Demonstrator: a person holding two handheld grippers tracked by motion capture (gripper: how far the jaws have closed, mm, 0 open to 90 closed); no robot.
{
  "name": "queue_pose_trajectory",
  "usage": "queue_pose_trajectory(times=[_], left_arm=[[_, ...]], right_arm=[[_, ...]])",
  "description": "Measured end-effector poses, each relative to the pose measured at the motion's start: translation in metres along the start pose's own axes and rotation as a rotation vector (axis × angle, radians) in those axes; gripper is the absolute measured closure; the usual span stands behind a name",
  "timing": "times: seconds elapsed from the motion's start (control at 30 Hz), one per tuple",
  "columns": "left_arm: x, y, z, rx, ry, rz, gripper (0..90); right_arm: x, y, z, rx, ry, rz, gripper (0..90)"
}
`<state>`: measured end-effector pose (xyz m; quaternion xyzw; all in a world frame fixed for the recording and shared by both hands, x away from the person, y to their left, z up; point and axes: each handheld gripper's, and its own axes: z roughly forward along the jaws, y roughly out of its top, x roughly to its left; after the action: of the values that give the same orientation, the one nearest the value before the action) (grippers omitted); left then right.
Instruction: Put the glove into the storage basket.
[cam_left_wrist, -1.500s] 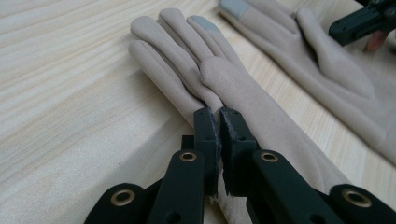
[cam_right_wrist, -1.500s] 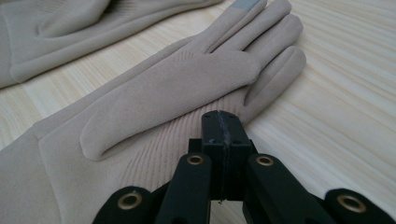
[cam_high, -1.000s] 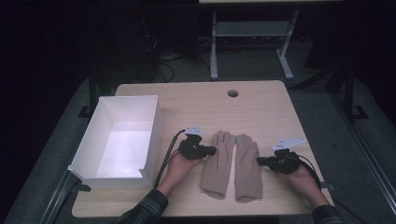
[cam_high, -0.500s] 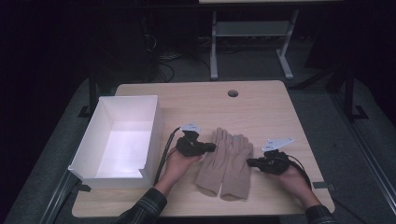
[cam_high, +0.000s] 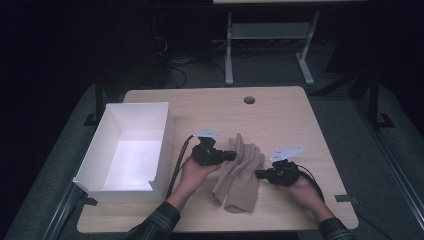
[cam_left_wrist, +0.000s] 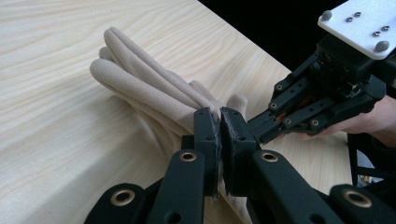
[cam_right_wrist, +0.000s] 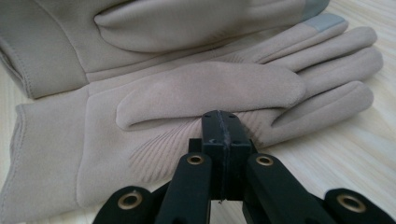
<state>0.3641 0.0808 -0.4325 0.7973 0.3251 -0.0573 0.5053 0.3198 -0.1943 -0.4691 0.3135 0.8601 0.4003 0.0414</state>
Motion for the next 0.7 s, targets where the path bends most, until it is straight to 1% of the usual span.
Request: queue_pose_trajectory(times=[0.07,0.17,0.2,0.23,0.3,0.33,0.4,0.47,0.5,0.53,0.57,0.7], left_arm=[[-0.001,0.000,0.002,-0.001,-0.002,-0.005,85.4],[-0.003,0.000,0.004,0.002,-0.004,-0.002,85.4],[-0.003,0.000,0.005,0.009,-0.005,0.005,85.4],[-0.003,-0.001,0.006,0.020,-0.007,0.010,85.5],[-0.003,-0.001,0.007,0.021,-0.007,0.015,85.5],[-0.005,-0.002,0.008,0.022,-0.007,0.008,85.5],[-0.006,-0.002,0.011,0.030,-0.011,0.015,85.4],[-0.009,-0.003,0.016,0.035,-0.011,0.021,85.4],[-0.011,-0.003,0.019,0.038,-0.015,0.017,85.4],[-0.014,-0.004,0.026,0.049,-0.025,0.023,85.4],[-0.014,-0.004,0.026,0.049,-0.025,0.023,85.4],[-0.019,-0.007,0.037,0.072,-0.038,0.036,85.5]], right_arm=[[0.002,0.001,0.002,-0.001,0.004,0.003,90.0],[0.006,0.006,0.009,-0.004,0.015,-0.018,90.0],[0.007,0.007,0.011,-0.003,0.022,-0.018,90.0],[0.009,0.009,0.014,-0.001,0.029,-0.031,90.0],[0.011,0.009,0.014,0.003,0.032,-0.025,90.0],[0.010,0.010,0.015,0.001,0.034,-0.033,90.0],[0.010,0.010,0.015,0.001,0.034,-0.032,90.0],[0.011,0.010,0.015,0.001,0.033,-0.033,90.0],[0.012,0.010,0.015,0.000,0.032,-0.035,90.0],[0.012,0.010,0.016,0.002,0.034,-0.037,90.0],[0.012,0.010,0.016,0.002,0.034,-0.037,90.0],[0.011,0.010,0.016,0.003,0.035,-0.038,90.0]])
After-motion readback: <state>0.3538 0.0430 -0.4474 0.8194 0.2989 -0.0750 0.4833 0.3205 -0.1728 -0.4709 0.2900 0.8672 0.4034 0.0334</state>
